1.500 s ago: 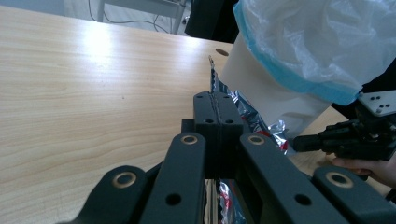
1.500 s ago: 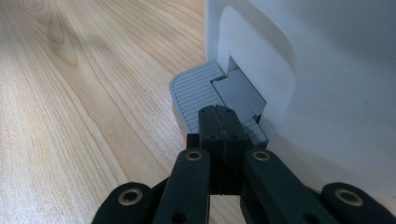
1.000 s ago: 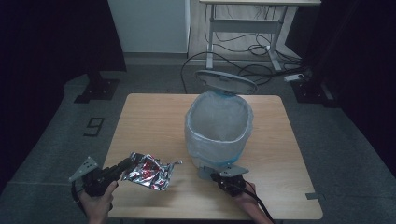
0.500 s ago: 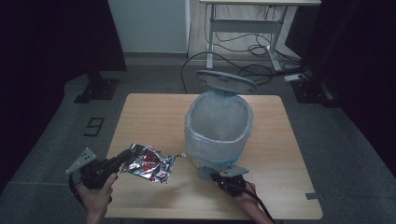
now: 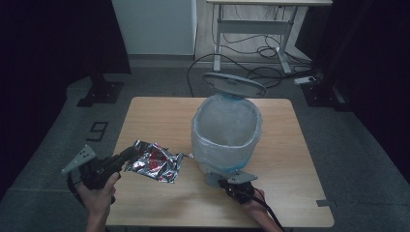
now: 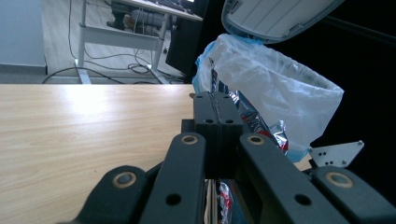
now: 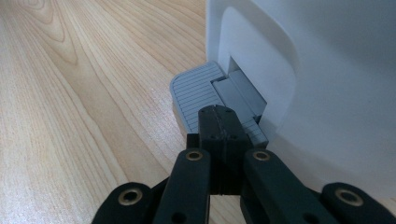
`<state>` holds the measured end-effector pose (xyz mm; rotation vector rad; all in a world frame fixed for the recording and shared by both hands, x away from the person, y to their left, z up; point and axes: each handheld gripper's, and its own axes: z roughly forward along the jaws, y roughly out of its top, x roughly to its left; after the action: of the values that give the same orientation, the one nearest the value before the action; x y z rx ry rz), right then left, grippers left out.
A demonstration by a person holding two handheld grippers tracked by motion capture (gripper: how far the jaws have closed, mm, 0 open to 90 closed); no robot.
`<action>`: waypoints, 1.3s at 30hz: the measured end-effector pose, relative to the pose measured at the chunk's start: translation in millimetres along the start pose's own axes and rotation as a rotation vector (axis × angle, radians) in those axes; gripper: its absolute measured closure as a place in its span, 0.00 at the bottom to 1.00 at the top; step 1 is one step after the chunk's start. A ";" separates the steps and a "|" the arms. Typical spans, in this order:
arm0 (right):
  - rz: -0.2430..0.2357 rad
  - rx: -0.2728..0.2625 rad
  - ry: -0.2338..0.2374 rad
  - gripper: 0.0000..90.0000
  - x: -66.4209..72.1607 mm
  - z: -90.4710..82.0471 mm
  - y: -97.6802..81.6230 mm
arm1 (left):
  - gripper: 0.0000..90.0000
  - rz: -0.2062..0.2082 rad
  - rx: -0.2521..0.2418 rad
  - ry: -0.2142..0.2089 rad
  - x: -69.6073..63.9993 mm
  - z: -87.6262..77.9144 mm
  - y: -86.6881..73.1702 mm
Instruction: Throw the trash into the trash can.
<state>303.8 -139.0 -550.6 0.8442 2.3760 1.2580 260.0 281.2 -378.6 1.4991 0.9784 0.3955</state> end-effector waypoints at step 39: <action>-0.004 0.002 0.001 1.00 -0.2 -0.2 0.0 | 1.00 0.046 -0.066 -0.049 -20.3 3.0 59.2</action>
<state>303.8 -139.3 -550.5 0.8395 2.3785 1.2551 270.6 269.8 -318.0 1.4675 0.8851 0.4181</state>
